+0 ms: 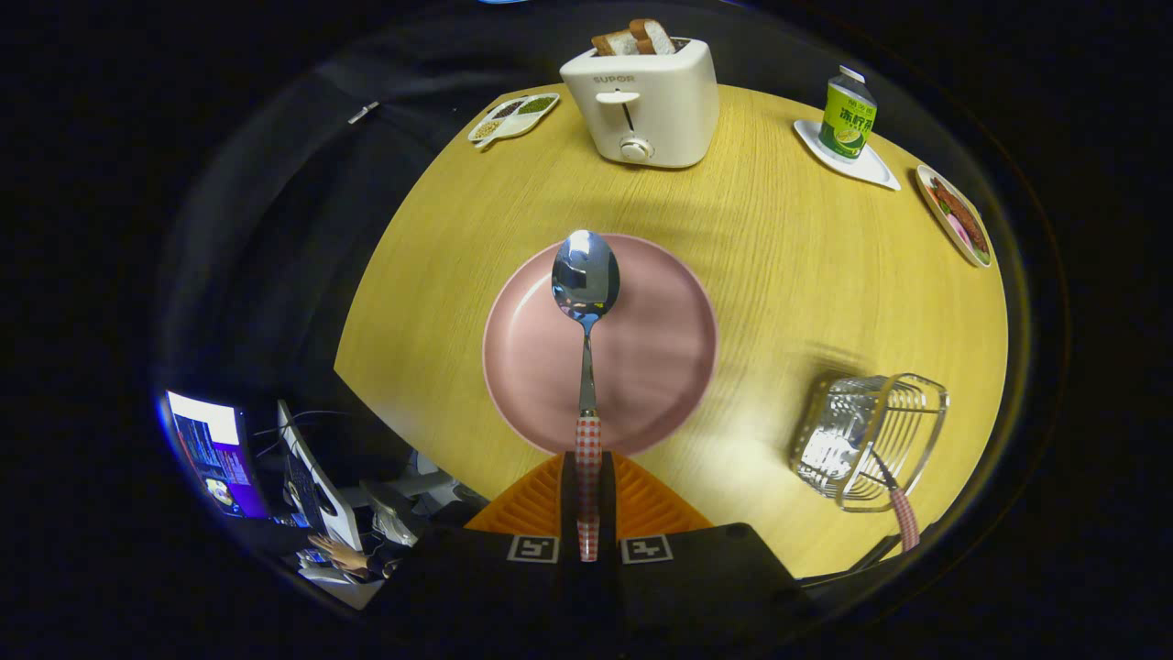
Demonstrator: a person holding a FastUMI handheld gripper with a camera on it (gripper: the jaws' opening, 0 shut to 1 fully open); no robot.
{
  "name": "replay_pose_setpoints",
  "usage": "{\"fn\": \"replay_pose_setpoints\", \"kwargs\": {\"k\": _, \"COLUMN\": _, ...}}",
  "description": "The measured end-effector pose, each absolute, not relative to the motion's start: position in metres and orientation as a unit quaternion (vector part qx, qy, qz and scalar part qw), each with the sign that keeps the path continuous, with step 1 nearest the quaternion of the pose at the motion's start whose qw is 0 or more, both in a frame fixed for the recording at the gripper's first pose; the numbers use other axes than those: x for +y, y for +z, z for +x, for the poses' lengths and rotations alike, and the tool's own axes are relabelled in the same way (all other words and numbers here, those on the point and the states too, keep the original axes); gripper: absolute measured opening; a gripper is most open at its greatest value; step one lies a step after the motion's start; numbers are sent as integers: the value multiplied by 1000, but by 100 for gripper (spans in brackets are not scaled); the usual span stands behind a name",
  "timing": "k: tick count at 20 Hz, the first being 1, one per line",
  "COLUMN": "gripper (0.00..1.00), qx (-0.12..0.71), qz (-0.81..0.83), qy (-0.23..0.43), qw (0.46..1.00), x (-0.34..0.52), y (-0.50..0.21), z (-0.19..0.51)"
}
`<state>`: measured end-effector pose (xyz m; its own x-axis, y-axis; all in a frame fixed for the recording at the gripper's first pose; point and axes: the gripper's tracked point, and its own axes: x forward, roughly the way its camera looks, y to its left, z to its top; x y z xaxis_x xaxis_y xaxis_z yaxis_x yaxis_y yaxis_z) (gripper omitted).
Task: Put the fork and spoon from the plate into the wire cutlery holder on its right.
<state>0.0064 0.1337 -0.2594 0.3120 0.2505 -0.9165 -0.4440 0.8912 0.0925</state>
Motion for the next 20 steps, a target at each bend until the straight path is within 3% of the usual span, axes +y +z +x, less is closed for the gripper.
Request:
{"fn": "replay_pose_setpoints", "kwargs": {"k": 3, "gripper": 10, "qx": 549, "qz": -118, "qy": 226, "qw": 796, "x": 91, "y": -224, "z": -7}}
{"fn": "replay_pose_setpoints", "kwargs": {"k": 11, "gripper": 10, "qx": 635, "qz": -274, "qy": 210, "qw": 691, "x": -51, "y": -151, "z": -30}}
{"fn": "replay_pose_setpoints", "kwargs": {"k": 20, "gripper": 10, "qx": 704, "qz": -314, "qy": 210, "qw": 601, "x": -98, "y": -168, "z": -15}}
